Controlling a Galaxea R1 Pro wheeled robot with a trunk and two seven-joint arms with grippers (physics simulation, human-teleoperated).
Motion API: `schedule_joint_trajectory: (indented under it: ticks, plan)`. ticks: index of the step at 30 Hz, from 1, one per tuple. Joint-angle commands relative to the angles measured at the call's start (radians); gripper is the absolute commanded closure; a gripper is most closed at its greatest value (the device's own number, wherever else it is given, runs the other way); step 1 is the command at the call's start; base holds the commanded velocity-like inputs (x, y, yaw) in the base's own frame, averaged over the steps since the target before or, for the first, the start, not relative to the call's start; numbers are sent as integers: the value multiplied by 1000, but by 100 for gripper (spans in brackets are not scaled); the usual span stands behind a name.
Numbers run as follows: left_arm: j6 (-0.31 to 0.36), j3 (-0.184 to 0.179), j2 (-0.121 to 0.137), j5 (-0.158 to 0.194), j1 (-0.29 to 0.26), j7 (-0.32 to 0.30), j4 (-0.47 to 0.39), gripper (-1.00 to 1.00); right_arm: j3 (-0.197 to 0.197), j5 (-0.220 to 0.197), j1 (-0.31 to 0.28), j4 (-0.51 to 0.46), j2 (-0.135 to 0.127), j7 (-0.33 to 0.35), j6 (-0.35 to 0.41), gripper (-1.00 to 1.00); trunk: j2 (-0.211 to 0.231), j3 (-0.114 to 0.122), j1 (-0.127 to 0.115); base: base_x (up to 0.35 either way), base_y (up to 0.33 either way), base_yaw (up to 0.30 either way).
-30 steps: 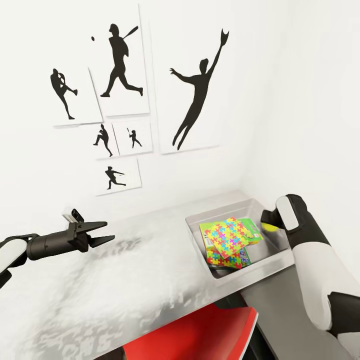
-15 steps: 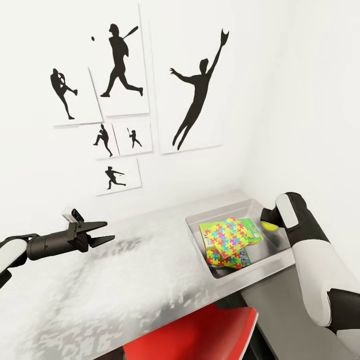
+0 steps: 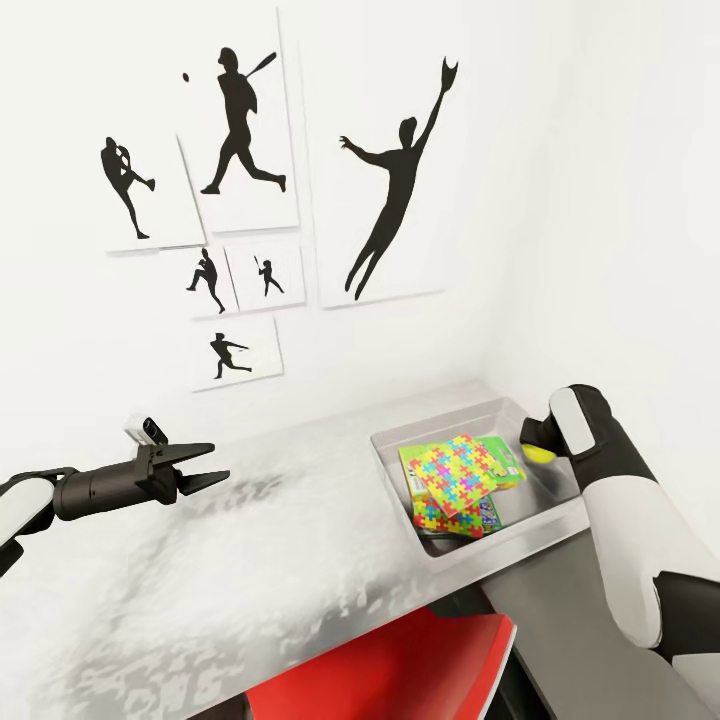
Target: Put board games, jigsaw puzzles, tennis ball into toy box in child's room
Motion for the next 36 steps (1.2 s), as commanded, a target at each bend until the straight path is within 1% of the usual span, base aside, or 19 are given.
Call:
schedule_joint_trajectory:
  ticks: [1, 4, 5, 7, 12, 14, 18, 24, 36]
  plan:
    - [2, -3, 1, -1, -2, -6, 1, -100, 0, -11, -1, -1, 0, -10, 2, 100, -2, -2, 1, 0, 0, 0]
    - [2, -3, 1, -1, -2, -6, 1, -100, 0, -15, -3, 0, -5, -9, 2, 100, -2, -2, 1, 0, 0, 0]
    - [2, -3, 1, -1, -2, -6, 1, -100, 0, -15, -4, 1, -6, -9, 2, -100, -2, -2, 1, 0, 0, 0]
    - [2, -3, 1, -1, -2, -6, 1, -100, -1, -19, -21, 27, -9, -7, 2, -100, -2, -2, 1, 0, 0, 0]
    - [2, -3, 1, -1, -2, -6, 1, -100, -7, -22, -75, 132, -16, -1, 2, -100, -2, -2, 1, 0, 0, 0]
    - [2, -3, 1, -1, -2, -7, 1, -100, -8, -23, -99, 179, -16, -1, 2, -100, -2, -2, 1, 0, 0, 0]
    - [2, -2, 1, -1, -2, -7, 1, -100, -9, -22, -129, 229, -12, -1, 2, -100, -2, -2, 1, 0, 0, 0]
    - [2, -2, 1, -1, -2, -7, 1, -100, -10, -21, -137, 242, -13, 0, 2, -100, -2, -2, 1, 0, 0, 0]
    - [2, -2, 1, -1, -2, -7, 1, -100, -12, -26, -138, 239, -19, 0, 2, -100, -2, -2, 1, 0, 0, 0]
